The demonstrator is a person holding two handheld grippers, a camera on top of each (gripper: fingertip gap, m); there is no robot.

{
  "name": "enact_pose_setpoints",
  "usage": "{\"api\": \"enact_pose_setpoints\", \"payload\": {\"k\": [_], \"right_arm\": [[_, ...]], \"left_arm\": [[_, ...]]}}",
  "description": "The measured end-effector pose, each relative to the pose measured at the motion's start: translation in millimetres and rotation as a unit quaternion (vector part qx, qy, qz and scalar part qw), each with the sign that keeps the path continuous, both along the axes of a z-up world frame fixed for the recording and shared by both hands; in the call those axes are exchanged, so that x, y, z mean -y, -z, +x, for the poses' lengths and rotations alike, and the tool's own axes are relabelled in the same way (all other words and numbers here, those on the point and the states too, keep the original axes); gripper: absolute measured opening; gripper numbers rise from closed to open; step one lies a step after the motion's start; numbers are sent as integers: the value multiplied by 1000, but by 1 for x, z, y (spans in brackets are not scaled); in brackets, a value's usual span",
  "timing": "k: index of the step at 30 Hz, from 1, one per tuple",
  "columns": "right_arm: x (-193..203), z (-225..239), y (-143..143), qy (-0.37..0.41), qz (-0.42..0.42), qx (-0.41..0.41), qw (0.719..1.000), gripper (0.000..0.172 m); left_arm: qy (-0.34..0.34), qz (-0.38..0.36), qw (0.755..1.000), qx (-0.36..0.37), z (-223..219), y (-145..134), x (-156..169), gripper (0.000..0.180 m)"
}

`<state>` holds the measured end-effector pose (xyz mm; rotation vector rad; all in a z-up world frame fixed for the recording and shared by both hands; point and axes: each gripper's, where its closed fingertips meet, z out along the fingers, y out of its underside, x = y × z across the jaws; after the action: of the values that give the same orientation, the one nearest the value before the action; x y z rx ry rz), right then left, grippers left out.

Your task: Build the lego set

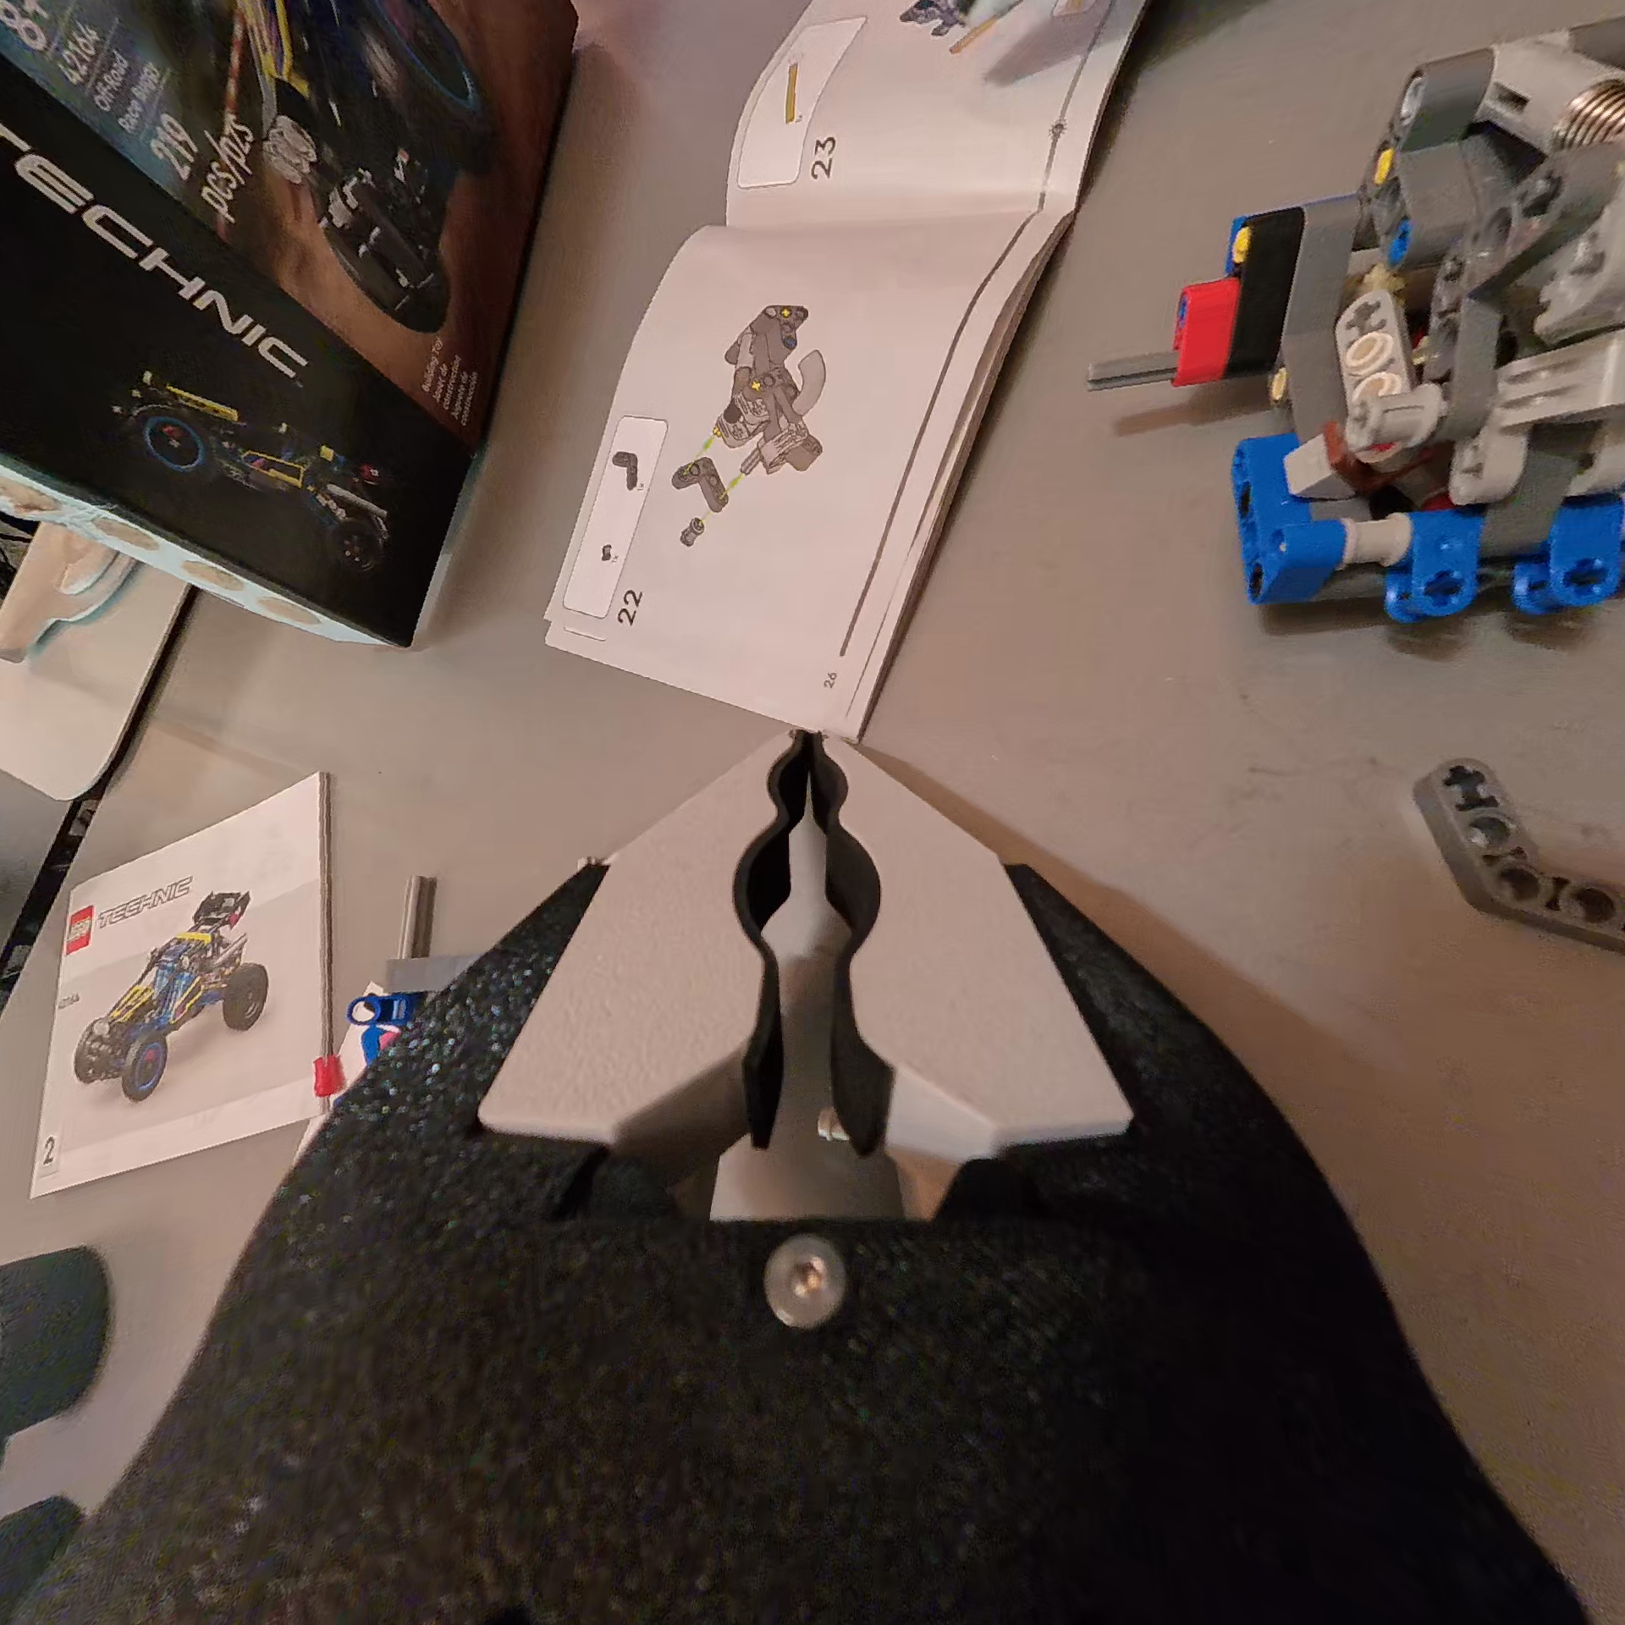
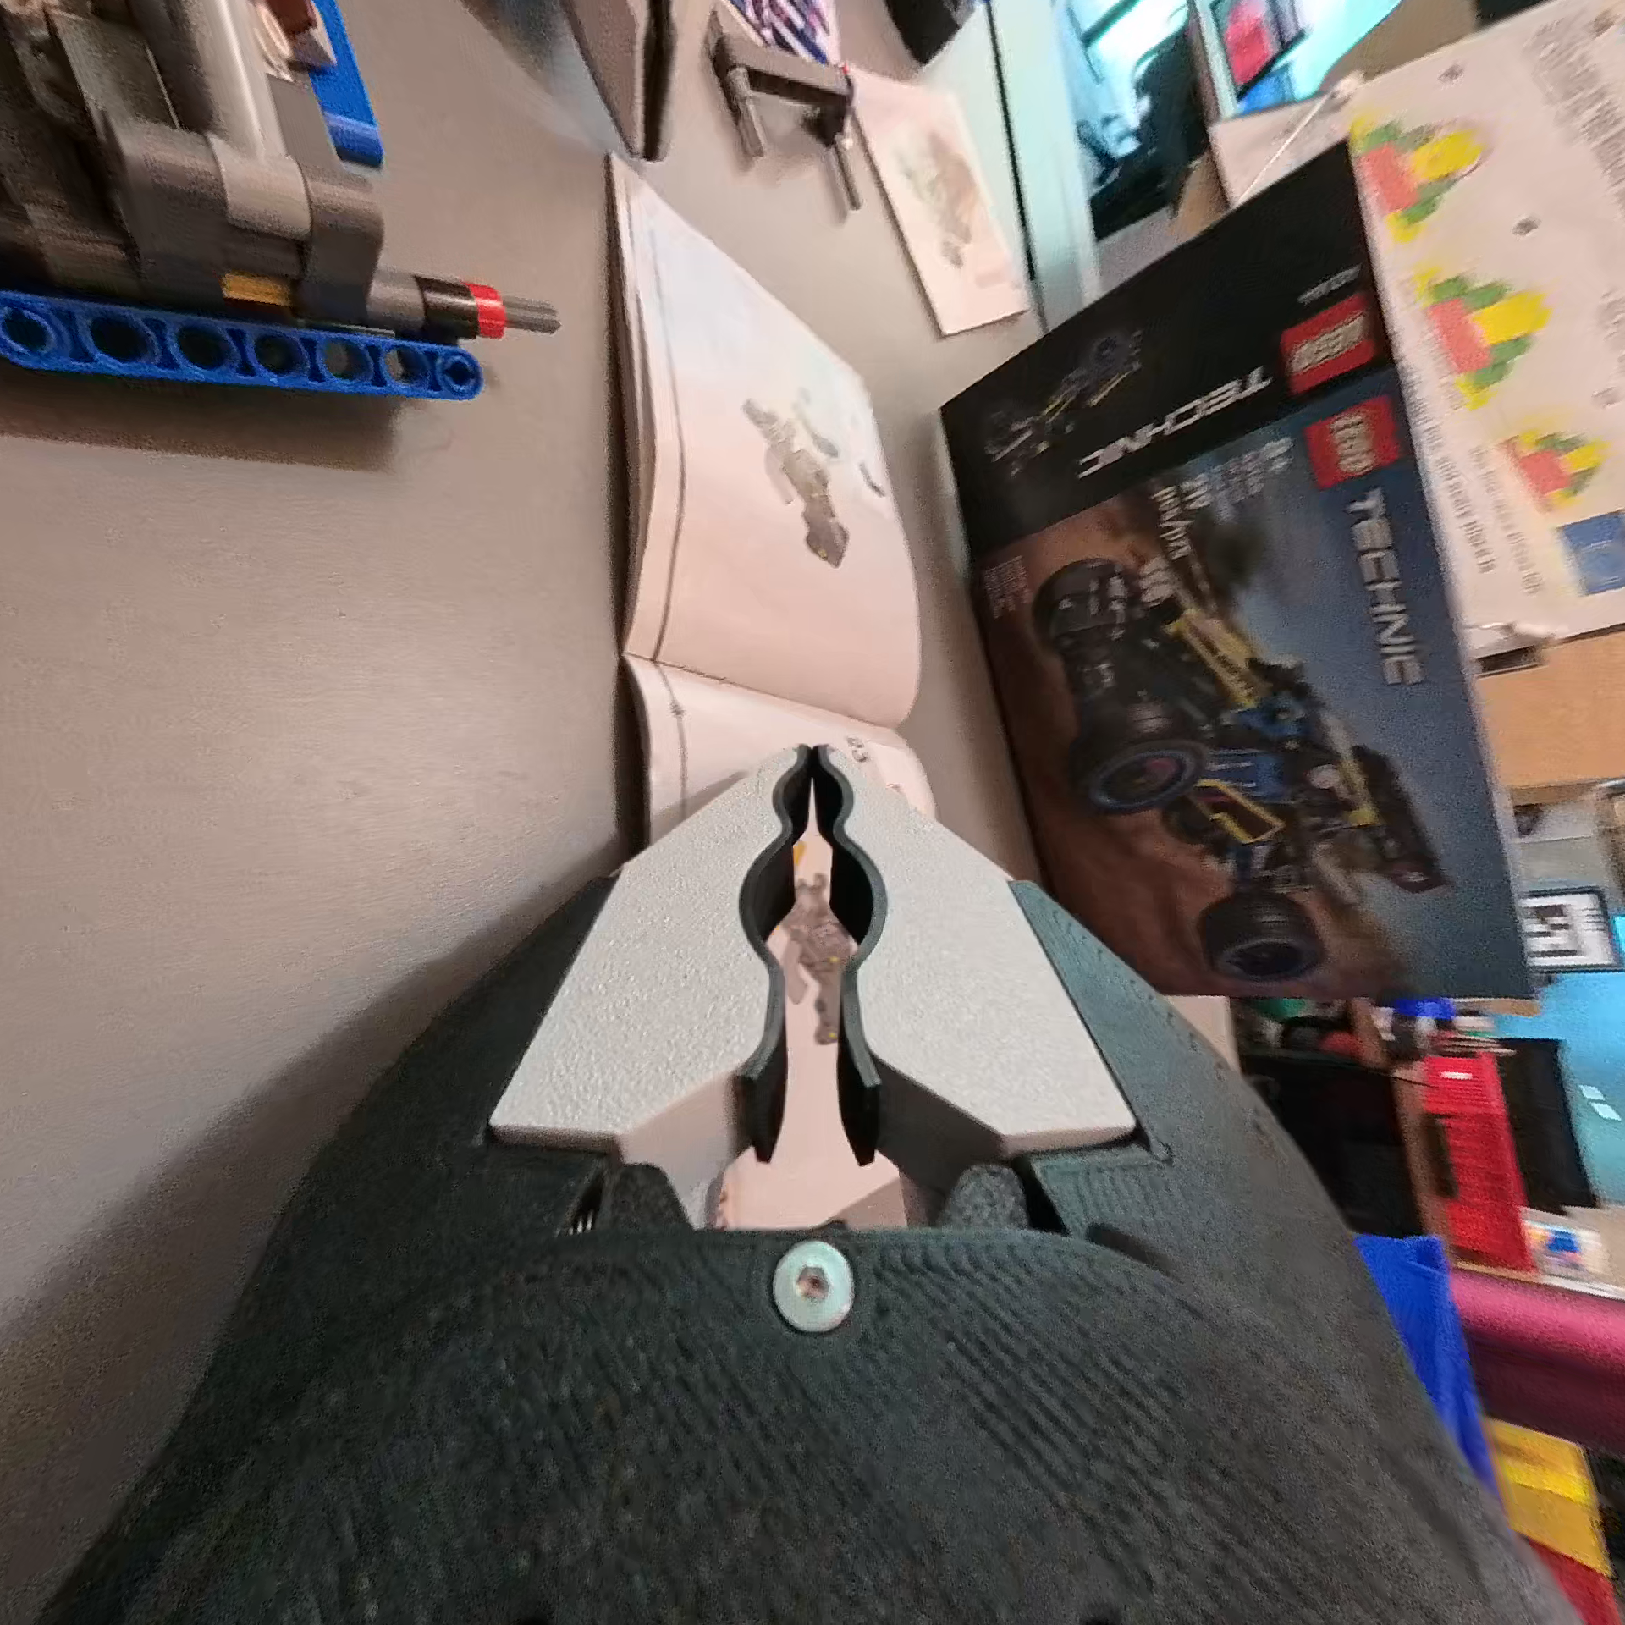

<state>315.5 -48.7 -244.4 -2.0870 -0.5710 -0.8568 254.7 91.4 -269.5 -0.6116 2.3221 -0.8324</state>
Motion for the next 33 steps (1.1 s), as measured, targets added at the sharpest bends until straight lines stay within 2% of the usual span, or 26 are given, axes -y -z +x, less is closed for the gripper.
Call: {"api": "enact_pose_setpoints", "payload": {"k": [6,10,12,14,16,17,19,21,24,33], "right_arm": [[-7,-2,-10,-15,15,63,998,0],[-9,-3,-2,-24,5,42,999,0],[-8,-9,-12,-38,36,14,999,0],[-7,-32,-19,-92,66,-93,989,0],[-7,-70,-22,-164,61,-220,960,4],[-10,-86,-26,-194,66,-256,945,7],[-19,-106,-33,-223,80,-275,932,16],[-27,-114,-32,-217,73,-281,932,22],[-32,-125,-33,-229,65,-314,919,18],[-44,-129,-6,-209,-6,-310,927,28]], "left_arm": [[1,-1,1000,-1,0,0,0,0],[1,0,1000,0,0,0,0,0],[0,1,1000,1,0,0,0,0],[1,4,1000,5,0,0,0,0],[2,9,1000,9,0,0,0,0],[2,9,1000,9,0,0,0,0],[0,6,1000,4,0,0,0,0],[-1,5,1000,3,0,0,0,0],[-1,7,1000,5,0,0,0,0],[0,9,1000,7,0,0,0,0]]}}
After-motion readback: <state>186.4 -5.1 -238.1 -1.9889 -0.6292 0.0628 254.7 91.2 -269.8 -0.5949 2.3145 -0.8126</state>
